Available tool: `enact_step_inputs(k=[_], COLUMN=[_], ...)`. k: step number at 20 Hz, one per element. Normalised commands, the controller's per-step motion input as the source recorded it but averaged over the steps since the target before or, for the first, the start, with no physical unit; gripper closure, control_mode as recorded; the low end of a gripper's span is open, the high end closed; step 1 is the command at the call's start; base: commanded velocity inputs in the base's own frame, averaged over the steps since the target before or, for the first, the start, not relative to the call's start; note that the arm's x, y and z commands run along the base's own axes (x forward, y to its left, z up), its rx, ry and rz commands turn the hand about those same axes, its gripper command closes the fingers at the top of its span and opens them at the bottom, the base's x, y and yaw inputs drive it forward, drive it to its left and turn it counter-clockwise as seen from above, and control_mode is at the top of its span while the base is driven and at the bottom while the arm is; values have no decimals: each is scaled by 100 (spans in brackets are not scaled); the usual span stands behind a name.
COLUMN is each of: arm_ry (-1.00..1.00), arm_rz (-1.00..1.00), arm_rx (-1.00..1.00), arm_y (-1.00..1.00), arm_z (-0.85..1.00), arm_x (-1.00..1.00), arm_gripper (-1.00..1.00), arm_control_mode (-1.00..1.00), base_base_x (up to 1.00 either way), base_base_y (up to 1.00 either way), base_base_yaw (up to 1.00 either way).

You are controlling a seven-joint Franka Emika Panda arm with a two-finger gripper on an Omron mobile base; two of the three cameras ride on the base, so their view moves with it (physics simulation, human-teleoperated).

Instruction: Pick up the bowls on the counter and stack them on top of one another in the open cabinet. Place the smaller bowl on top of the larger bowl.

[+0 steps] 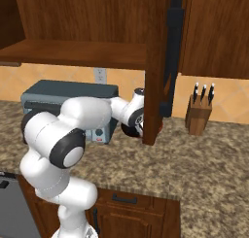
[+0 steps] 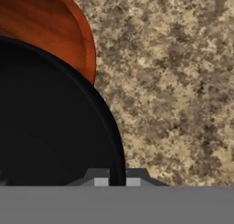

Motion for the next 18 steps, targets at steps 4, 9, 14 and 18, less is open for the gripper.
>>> enact_step_inputs(k=[4, 9, 14, 18], arm_ry=[-1, -3, 0, 0], arm_rz=[2, 0, 1, 3], arm_rx=[0, 0, 0, 0], arm_y=[0, 0, 0, -6], arm_z=[0, 11, -3, -11], arm_x=[25, 27, 41, 35], arm_gripper=[100, 100, 100, 100], arm_control_mode=[-100, -100, -100, -100], base_base_x=[0, 0, 0, 0], base_base_y=[0, 0, 0, 0], base_base_yaw=[0, 0, 0, 0])
